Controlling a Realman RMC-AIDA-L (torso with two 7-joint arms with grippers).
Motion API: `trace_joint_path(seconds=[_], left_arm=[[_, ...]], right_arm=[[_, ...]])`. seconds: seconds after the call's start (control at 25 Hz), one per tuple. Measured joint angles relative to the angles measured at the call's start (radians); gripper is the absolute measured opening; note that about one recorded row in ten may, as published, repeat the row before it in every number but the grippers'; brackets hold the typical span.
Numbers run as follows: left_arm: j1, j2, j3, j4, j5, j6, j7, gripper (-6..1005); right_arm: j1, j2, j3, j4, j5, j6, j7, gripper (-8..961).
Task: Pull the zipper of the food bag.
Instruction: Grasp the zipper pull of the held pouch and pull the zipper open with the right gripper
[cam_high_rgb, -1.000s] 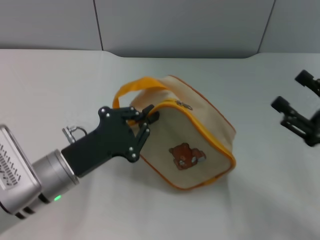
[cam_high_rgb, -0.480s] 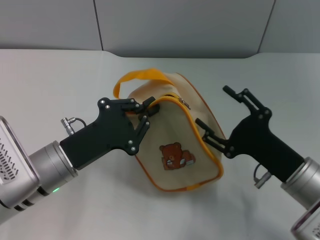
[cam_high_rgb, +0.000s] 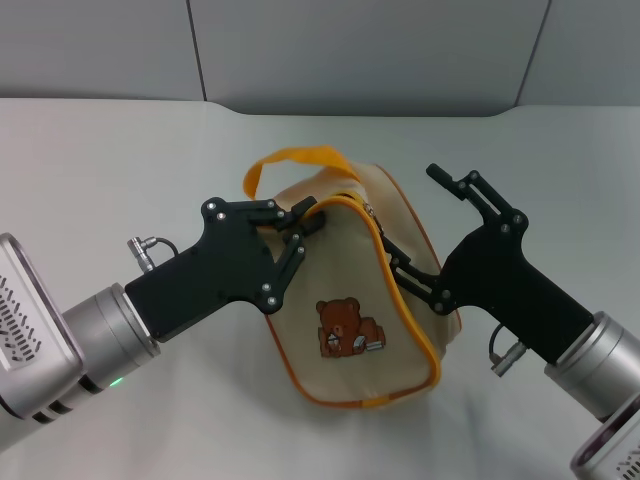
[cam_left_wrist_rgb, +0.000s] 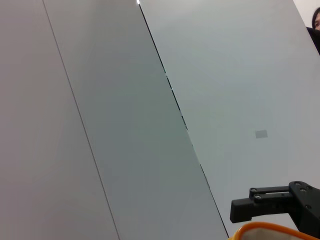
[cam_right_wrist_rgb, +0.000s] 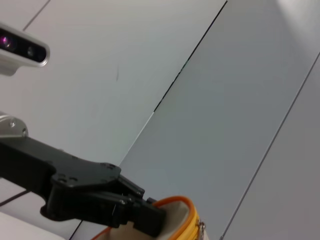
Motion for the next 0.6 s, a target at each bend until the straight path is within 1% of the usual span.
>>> trace_joint_path(seconds=[0.32,0.6], left_arm=[[-0.008,-0.002,0.000,-0.001,0.000,-0.003,-0.008,63],[-0.009,-0.002,0.000,-0.001,0.000,-0.005,-0.010,63]], right_arm=[[0.003,0.000,-0.001,0.007,-0.003,-0.001,-0.001,717],[0.003,0.000,-0.007,0.009,-0.003,-0.001,-0.001,479]])
